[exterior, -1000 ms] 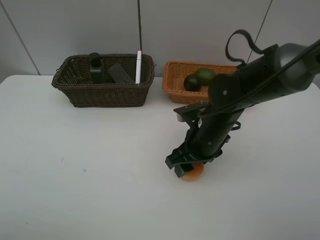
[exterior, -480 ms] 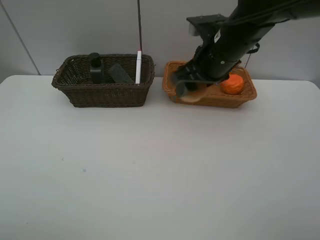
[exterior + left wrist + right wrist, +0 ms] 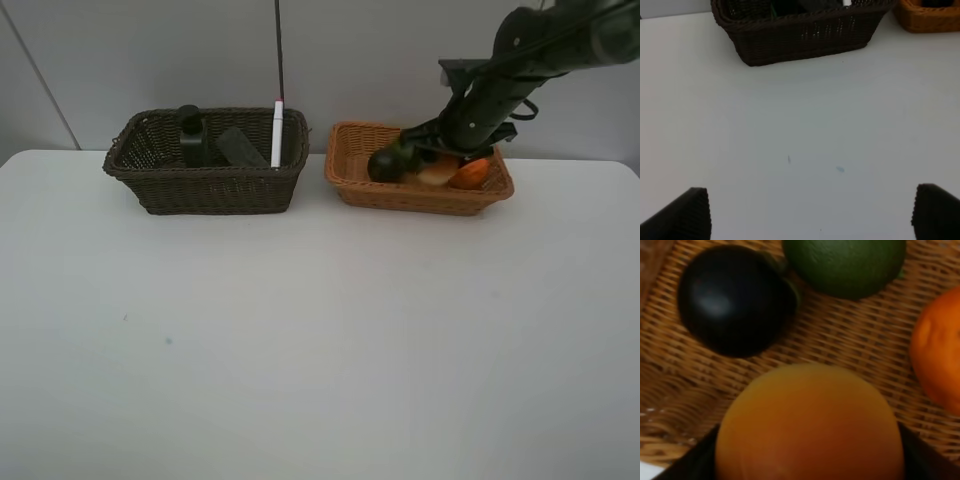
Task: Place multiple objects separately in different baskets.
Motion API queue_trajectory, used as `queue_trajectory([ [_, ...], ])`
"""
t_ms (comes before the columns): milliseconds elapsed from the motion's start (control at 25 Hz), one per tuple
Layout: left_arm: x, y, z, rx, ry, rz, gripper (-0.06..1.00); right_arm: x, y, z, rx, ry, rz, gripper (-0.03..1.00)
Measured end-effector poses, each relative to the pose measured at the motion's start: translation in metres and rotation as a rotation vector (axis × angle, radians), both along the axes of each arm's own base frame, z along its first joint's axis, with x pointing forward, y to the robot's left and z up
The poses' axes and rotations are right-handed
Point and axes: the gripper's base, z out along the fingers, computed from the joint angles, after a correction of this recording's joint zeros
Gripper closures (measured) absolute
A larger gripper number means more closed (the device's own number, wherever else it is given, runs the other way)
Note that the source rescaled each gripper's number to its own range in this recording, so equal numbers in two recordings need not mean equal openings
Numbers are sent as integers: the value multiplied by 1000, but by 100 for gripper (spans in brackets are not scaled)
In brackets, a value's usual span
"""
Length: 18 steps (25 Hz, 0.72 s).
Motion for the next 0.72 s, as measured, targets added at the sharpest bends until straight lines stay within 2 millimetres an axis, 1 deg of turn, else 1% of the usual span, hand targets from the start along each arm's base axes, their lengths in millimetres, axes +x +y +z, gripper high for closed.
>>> queue_trajectory([
  [80, 0, 0, 0, 0, 0, 0, -4, 2, 0, -3, 5, -5, -10, 37],
  [120, 0, 0, 0, 0, 0, 0, -4, 2, 0, -3, 11, -10, -20, 35],
  [240, 0, 0, 0, 0, 0, 0, -4, 4, 0, -1, 21, -27, -41, 9],
  [280, 0, 0, 0, 0, 0, 0, -4, 4, 0, -1, 22, -26, -45, 4],
  [360, 0, 0, 0, 0, 0, 0, -4, 4, 0, -1, 23, -20, -50, 0],
  [440, 0, 0, 0, 0, 0, 0, -4, 3, 0, 2, 24, -18, -52, -2],
  [520, 0, 0, 0, 0, 0, 0, -4, 1, -1, 13, 28, -32, -52, -2],
  [560, 0, 0, 0, 0, 0, 0, -4, -1, -1, 23, 34, -50, -53, -3],
  [640, 0, 0, 0, 0, 0, 0, -4, -5, -4, 48, 48, -100, -58, -3],
  [720, 0, 0, 0, 0, 0, 0, -4, -12, -16, 78, 62, -151, -84, -3],
])
